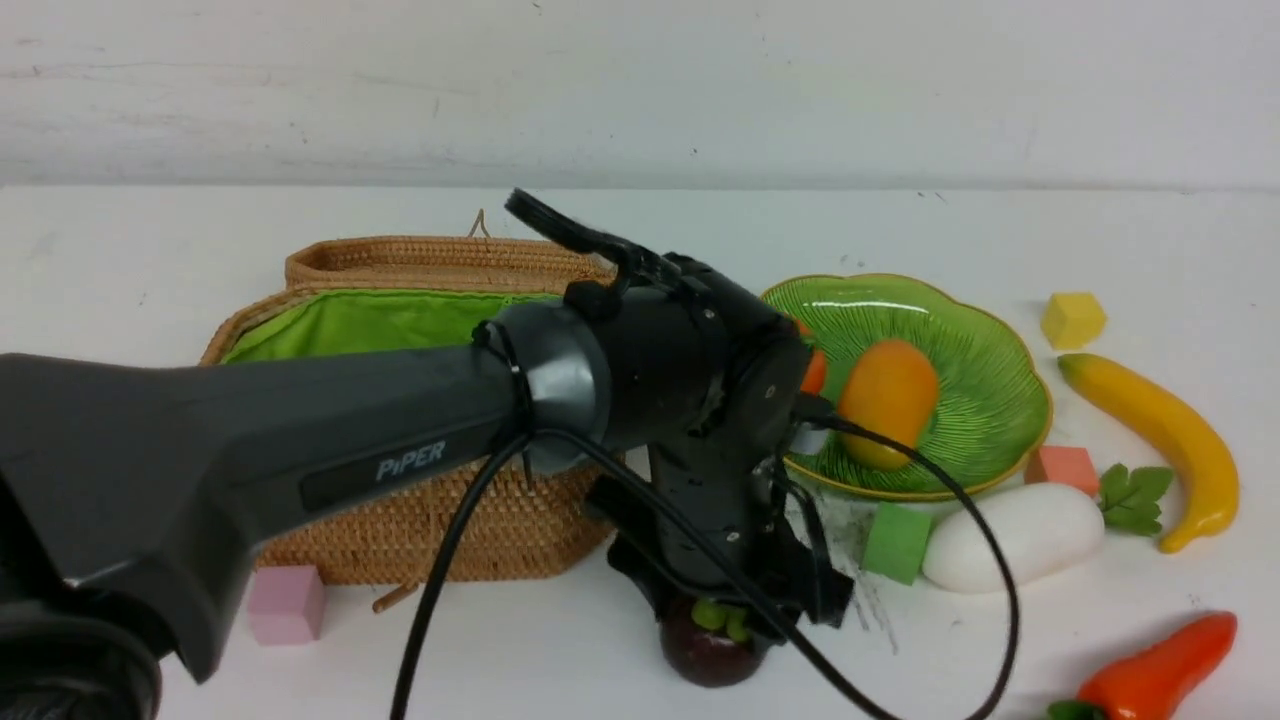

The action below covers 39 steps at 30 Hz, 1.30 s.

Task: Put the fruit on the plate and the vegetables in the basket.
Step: Grab a mangosteen with your left arm and put it on the plate on the right

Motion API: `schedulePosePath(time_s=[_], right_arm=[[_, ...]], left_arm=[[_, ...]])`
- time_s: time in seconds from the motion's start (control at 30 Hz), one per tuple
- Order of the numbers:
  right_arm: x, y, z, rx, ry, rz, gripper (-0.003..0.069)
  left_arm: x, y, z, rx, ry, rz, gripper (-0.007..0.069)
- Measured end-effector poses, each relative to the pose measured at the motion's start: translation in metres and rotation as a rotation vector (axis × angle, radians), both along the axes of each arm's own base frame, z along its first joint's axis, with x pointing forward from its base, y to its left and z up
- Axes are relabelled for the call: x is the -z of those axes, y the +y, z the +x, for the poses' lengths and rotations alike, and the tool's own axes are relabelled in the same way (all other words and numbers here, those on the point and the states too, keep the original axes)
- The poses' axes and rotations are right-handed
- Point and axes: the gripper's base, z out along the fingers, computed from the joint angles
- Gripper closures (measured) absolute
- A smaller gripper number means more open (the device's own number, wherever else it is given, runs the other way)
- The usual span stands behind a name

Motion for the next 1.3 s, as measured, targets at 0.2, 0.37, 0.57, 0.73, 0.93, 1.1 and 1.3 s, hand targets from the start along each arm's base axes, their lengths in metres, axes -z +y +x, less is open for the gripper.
schedulePosePath(time_s=[0.2, 0.37, 0.57, 0.73, 0.93, 1.1, 1.3], right_arm=[[0.000, 0.000, 0.000, 0.000, 0.000, 0.000, 0.0414], [0.000, 0.000, 0.000, 0.000, 0.000, 0.000, 0.0414], [0.000, 0.000, 0.000, 0.000, 0.000, 0.000, 0.0414], [0.000, 0.000, 0.000, 0.000, 0.000, 0.000, 0.0414], [0.000, 0.000, 0.000, 0.000, 0.000, 0.000, 0.0414], [0.000, 0.000, 0.000, 0.000, 0.000, 0.000, 0.0414], [0.000, 0.000, 0.000, 0.000, 0.000, 0.000, 0.0414]], left_arm=[[-0.022, -0.017, -0.002, 0.076, 0.023, -0.124, 0.0106], [-0.056, -0.024, 0.011, 0.077, -0.073, -0.212, 0.0106], [-0.075, -0.022, 0.070, -0.052, -0.232, -0.352, 0.0106], [-0.047, -0.033, 0.103, -0.103, -0.306, -0.374, 0.0106], [-0.022, -0.038, 0.111, -0.141, -0.298, -0.333, 0.0106], [-0.021, -0.038, 0.112, -0.143, -0.300, -0.329, 0.0106], [-0.020, -0.037, 0.110, -0.159, -0.268, -0.320, 0.0083]])
